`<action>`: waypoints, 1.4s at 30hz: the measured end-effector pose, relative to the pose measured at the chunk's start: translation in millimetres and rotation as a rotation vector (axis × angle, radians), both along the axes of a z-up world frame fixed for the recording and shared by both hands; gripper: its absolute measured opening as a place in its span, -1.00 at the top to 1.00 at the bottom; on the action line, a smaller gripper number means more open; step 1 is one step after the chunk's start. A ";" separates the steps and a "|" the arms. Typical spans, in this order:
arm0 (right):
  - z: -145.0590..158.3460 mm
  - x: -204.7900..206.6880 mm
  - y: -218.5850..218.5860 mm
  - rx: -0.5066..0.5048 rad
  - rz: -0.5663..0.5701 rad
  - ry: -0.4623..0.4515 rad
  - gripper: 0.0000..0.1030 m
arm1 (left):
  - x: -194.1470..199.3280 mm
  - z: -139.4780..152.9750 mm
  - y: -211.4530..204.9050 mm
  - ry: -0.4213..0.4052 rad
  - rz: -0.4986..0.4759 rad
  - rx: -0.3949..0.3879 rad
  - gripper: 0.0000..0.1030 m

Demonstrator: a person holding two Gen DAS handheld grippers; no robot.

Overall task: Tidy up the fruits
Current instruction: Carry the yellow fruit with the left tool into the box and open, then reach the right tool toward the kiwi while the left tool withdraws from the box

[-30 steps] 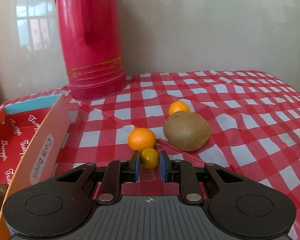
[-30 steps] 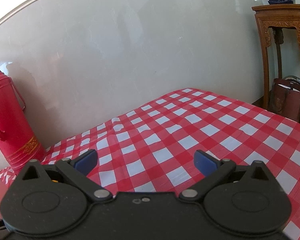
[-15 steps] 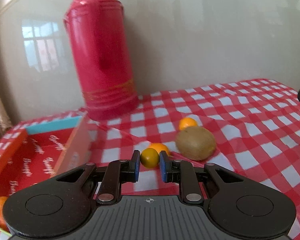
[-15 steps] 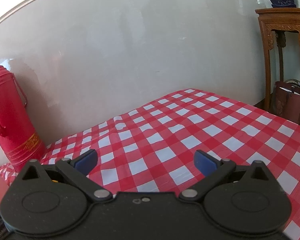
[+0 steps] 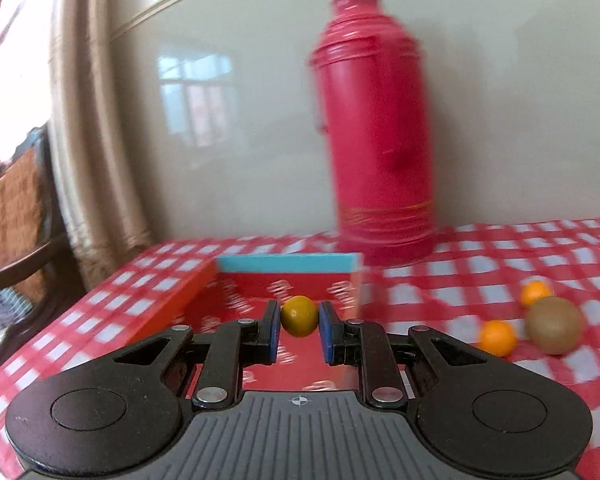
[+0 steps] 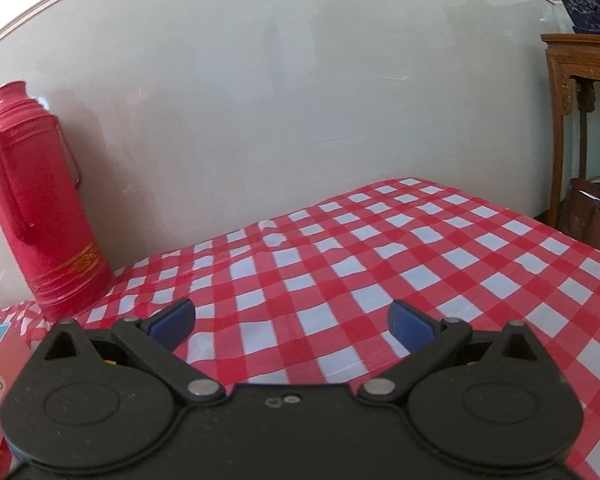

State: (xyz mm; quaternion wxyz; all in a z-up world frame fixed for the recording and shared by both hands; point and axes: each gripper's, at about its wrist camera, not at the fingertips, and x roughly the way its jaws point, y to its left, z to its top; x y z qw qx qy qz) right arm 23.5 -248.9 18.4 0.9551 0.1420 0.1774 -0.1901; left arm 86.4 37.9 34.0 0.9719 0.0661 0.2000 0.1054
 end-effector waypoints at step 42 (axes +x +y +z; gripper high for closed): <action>-7.8 39.8 67.3 -0.038 0.284 0.085 -0.89 | -67.2 9.6 119.8 0.029 0.374 -0.113 -1.00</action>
